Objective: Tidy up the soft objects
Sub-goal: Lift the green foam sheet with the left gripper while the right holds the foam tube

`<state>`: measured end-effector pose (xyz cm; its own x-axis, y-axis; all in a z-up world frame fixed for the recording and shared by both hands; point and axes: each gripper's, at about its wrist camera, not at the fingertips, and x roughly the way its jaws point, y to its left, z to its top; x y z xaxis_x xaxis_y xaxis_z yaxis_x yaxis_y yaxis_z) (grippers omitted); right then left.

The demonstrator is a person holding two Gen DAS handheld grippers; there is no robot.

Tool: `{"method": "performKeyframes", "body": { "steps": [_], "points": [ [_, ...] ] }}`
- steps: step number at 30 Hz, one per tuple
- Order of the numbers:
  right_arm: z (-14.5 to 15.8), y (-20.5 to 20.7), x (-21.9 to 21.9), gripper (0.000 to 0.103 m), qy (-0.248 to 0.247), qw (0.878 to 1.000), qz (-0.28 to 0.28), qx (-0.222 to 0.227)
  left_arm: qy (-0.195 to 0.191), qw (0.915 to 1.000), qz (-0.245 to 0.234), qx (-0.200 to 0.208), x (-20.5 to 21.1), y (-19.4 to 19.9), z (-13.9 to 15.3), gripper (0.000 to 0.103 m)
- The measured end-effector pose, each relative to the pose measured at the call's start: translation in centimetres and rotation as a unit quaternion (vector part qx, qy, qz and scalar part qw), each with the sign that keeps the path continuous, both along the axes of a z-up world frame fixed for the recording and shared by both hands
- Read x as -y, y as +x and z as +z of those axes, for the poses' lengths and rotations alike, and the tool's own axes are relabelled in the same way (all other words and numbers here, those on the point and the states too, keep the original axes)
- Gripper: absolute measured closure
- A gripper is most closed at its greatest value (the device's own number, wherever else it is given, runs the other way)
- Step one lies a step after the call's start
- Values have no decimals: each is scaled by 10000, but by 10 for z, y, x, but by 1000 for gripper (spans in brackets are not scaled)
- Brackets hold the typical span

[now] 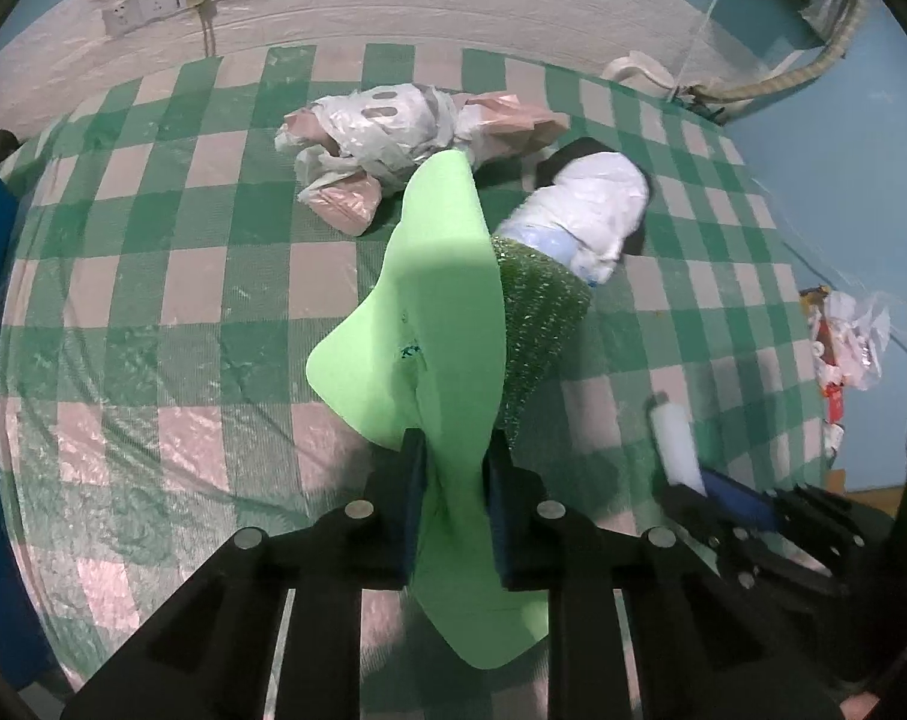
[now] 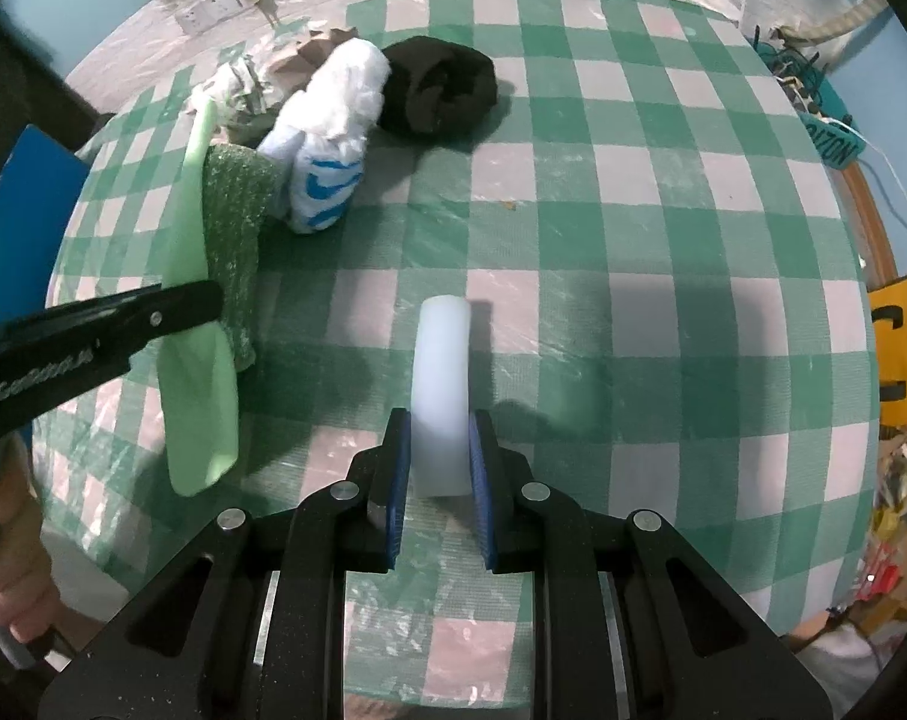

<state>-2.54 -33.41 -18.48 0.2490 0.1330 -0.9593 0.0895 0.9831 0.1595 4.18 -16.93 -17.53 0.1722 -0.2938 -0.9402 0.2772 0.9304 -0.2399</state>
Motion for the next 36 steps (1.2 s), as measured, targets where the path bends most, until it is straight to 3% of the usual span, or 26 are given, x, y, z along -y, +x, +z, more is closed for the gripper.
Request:
{"method": "performKeyframes", "body": {
  "steps": [5,8,12,16,18,23,27,28,29,30,31,32,34,36],
  "points": [
    [7,3,-11,85,35,9999,107,63,-111,9998,-172,-80,-15,-13,9,77],
    [13,5,-21,85,86,9996,223,143,-185,9995,-211,-136,-33,-23,13,62],
    [20,10,-36,85,147,9989,383,209,-30,9997,-238,50,-43,-26,19,58],
    [26,15,-51,85,176,9980,542,256,51,9998,-42,-176,-55,-24,10,29],
    [27,16,-58,85,160,9977,601,260,-20,9998,56,-178,-58,-25,9,23],
    [27,16,-61,85,128,9977,627,225,79,9997,-31,-212,-50,-28,4,22],
    [26,12,-56,85,102,9981,579,176,100,9985,15,-536,-47,-32,-10,22],
    [25,13,-57,85,94,9982,570,169,100,9990,20,-440,-46,-34,-9,22],
    [24,12,-56,85,89,9983,549,163,126,9991,-17,-411,-44,-35,-8,22],
    [25,12,-55,85,85,9984,534,160,152,9990,-88,-416,-42,-37,-9,32],
    [25,12,-55,85,80,9985,520,160,206,9990,-165,-370,-39,-38,-9,49],
    [25,13,-56,85,83,9985,510,167,315,9990,-228,-234,-35,-42,-10,57],
    [25,13,-55,85,87,9986,493,177,597,9977,-323,10,-29,-47,-7,91],
    [26,13,-56,85,88,9986,496,189,667,9966,-483,86,-25,-50,-7,95]
  ]
}}
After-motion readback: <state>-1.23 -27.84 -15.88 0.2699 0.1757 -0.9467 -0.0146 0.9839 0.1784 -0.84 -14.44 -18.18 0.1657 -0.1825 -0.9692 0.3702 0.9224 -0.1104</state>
